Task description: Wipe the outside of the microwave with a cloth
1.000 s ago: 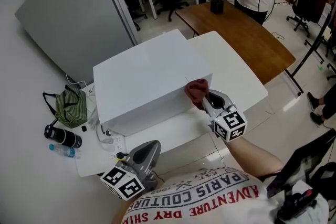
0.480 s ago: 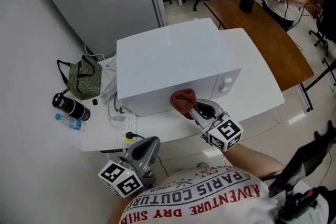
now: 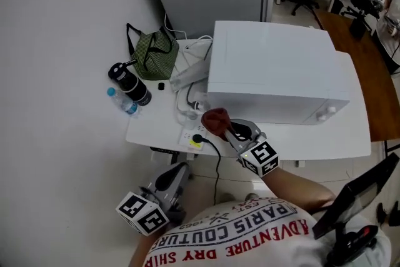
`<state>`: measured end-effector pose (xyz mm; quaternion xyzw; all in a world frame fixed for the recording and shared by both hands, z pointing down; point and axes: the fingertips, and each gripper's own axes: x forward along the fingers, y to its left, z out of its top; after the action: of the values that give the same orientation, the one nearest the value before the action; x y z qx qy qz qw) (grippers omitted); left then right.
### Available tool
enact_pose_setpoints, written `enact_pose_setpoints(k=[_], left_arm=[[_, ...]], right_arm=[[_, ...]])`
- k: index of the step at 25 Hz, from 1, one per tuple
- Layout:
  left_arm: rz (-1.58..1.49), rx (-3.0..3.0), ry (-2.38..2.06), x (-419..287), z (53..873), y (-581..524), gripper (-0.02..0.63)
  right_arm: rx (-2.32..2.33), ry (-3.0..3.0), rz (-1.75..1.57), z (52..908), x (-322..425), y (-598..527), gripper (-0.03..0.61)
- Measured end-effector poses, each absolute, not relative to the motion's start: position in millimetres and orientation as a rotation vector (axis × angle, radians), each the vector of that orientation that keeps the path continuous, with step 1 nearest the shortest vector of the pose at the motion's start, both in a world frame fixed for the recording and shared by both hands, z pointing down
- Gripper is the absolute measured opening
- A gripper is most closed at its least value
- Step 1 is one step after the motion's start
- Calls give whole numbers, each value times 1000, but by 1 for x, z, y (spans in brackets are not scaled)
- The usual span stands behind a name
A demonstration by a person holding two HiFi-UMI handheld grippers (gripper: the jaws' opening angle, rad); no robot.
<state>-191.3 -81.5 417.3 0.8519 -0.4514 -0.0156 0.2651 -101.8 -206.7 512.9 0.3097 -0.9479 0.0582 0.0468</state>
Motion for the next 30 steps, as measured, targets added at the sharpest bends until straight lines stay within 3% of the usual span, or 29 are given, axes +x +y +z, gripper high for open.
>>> enact_pose_setpoints(k=[7,15,30], left_arm=[[-50,2236,-1348,-228,416,-63,5],[-2,2268,-1289,-204,420,-76,5],[75,2452,-768,-49,434,-128,5]], right_arm=[[915,-2831,158,545,-128,-219,44],[1034,-2787,224,560,-90,-232,44],[1598,-2479,270,564,135,-219,44]])
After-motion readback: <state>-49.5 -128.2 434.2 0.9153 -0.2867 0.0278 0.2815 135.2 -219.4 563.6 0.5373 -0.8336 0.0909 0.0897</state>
